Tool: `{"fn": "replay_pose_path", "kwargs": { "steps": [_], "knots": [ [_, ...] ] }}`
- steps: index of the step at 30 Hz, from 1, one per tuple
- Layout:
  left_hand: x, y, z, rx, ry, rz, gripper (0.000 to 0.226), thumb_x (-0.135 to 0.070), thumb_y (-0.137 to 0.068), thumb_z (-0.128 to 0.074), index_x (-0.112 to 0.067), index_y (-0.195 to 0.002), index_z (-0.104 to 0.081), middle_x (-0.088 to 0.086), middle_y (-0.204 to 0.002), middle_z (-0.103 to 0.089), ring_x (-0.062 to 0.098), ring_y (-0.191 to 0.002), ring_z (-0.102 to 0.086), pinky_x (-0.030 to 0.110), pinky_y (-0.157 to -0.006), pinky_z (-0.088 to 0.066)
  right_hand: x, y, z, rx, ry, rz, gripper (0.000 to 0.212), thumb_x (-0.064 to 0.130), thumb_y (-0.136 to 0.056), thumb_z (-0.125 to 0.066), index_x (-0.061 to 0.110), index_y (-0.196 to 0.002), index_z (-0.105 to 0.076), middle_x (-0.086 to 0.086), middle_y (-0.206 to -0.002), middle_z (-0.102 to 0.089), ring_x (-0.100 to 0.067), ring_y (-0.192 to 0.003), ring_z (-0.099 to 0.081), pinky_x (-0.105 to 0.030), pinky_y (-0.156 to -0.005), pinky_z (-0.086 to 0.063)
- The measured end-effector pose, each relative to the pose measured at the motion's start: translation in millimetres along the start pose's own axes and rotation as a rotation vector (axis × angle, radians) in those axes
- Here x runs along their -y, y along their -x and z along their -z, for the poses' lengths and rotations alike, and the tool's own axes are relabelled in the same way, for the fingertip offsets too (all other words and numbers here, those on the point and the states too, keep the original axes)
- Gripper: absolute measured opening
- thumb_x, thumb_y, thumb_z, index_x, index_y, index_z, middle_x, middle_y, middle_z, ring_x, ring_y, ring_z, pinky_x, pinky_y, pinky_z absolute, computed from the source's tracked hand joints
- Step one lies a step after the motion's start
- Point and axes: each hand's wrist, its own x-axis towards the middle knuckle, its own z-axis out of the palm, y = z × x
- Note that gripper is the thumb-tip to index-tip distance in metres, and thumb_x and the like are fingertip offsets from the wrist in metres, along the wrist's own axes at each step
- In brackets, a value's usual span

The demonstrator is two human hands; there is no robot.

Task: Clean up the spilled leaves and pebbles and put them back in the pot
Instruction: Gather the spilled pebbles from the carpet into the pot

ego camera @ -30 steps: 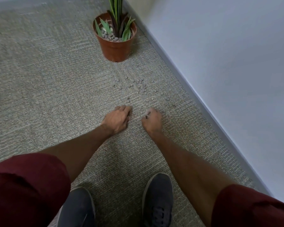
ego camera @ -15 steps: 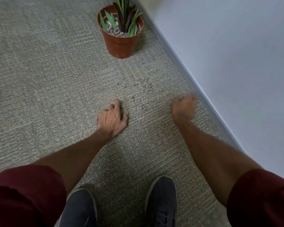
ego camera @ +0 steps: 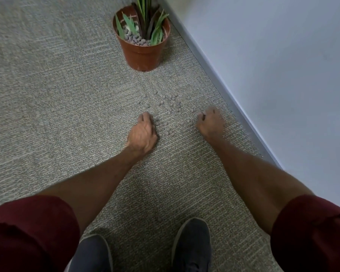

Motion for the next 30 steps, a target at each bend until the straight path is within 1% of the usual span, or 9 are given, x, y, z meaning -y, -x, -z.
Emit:
{"fn": "replay_pose_path", "kwargs": {
  "steps": [4,9,14,18,21,23,24,27,30],
  "knots": [
    [-7.6,-9.1,-0.5,0.019,-0.010,-0.079,0.027,-0.018,-0.110,-0.047,-0.009,-0.135,-0.044,0.012,-0.120,-0.055,0.024,-0.085,-0.063,0.039,-0.069,-0.063,31.4,12.2,-18.9,0.040,-0.022,0.204,0.022,0.017,-0.109,-0.045,0.004,-0.113,-0.062,-0.012,-0.115,-0.061,-0.015,-0.092,-0.048,-0.026,-0.069,-0.041],
    [-16.6,-14.6,1.1,0.049,0.015,-0.182,0.019,-0.018,-0.107,-0.048,-0.011,-0.125,-0.047,0.012,-0.113,-0.056,0.024,-0.079,-0.060,0.034,-0.062,-0.054,68.6,24.6,-39.0,0.129,0.010,0.265,0.024,0.026,-0.106,-0.060,0.012,-0.126,-0.061,-0.007,-0.124,-0.059,-0.016,-0.093,-0.060,-0.034,-0.075,-0.056],
    [-10.4,-15.0,2.5,-0.109,-0.031,-0.145,0.028,-0.023,-0.105,-0.052,-0.013,-0.131,-0.046,0.009,-0.118,-0.051,0.021,-0.090,-0.057,0.028,-0.063,-0.047,63.6,21.2,-21.7,-0.029,0.076,0.227,0.026,0.032,-0.109,-0.050,0.015,-0.125,-0.063,-0.003,-0.121,-0.063,-0.011,-0.089,-0.056,-0.037,-0.075,-0.064],
    [-2.3,-16.0,3.4,-0.080,-0.031,-0.083,0.040,-0.034,-0.104,-0.056,-0.015,-0.136,-0.042,0.011,-0.123,-0.046,0.020,-0.093,-0.052,0.028,-0.063,-0.044,20.6,17.0,1.0,-0.165,0.032,-0.131,0.038,0.031,-0.105,-0.050,0.011,-0.135,-0.059,-0.007,-0.133,-0.061,-0.013,-0.097,-0.054,-0.042,-0.085,-0.055],
    [-0.9,-14.9,-0.3,0.037,-0.073,-0.120,0.045,-0.038,-0.103,-0.056,-0.015,-0.139,-0.043,0.013,-0.128,-0.045,0.023,-0.097,-0.055,0.033,-0.071,-0.049,-9.9,20.0,9.8,-0.015,0.034,-0.319,0.051,0.036,-0.107,-0.052,0.006,-0.147,-0.045,-0.016,-0.145,-0.051,-0.029,-0.112,-0.063,-0.044,-0.083,-0.051],
    [-4.1,-15.8,-2.7,0.081,-0.061,-0.125,0.046,-0.037,-0.101,-0.058,-0.016,-0.140,-0.044,0.012,-0.131,-0.045,0.022,-0.099,-0.053,0.033,-0.074,-0.049,-19.3,22.2,7.5,0.050,0.051,-0.251,0.054,0.038,-0.109,-0.049,0.001,-0.148,-0.042,-0.021,-0.145,-0.048,-0.033,-0.113,-0.062,-0.043,-0.084,-0.052],
    [-6.4,-17.2,-3.5,0.093,-0.050,-0.127,0.047,-0.036,-0.100,-0.060,-0.017,-0.140,-0.044,0.012,-0.132,-0.045,0.020,-0.100,-0.053,0.032,-0.075,-0.048,-20.3,22.1,5.0,0.052,0.034,-0.200,0.050,0.036,-0.109,-0.049,0.000,-0.143,-0.045,-0.022,-0.140,-0.050,-0.030,-0.106,-0.060,-0.035,-0.078,-0.050],
    [-11.5,-21.8,-5.6,0.129,-0.040,-0.142,0.051,-0.033,-0.097,-0.067,-0.018,-0.140,-0.044,0.010,-0.132,-0.045,0.021,-0.106,-0.057,0.030,-0.078,-0.049,-9.1,21.5,-4.3,0.060,-0.021,-0.027,0.030,0.022,-0.106,-0.053,-0.002,-0.123,-0.055,-0.015,-0.122,-0.057,-0.018,-0.094,-0.048,-0.018,-0.061,-0.031],
    [-13.3,-25.3,-7.2,0.141,-0.045,-0.148,0.058,-0.037,-0.096,-0.070,-0.017,-0.143,-0.042,0.010,-0.133,-0.046,0.018,-0.104,-0.052,0.032,-0.082,-0.053,13.9,23.4,-11.4,0.108,-0.069,0.111,0.014,0.010,-0.101,-0.053,0.001,-0.110,-0.059,-0.011,-0.108,-0.057,-0.019,-0.094,-0.048,-0.021,-0.065,-0.033]
  ]
}}
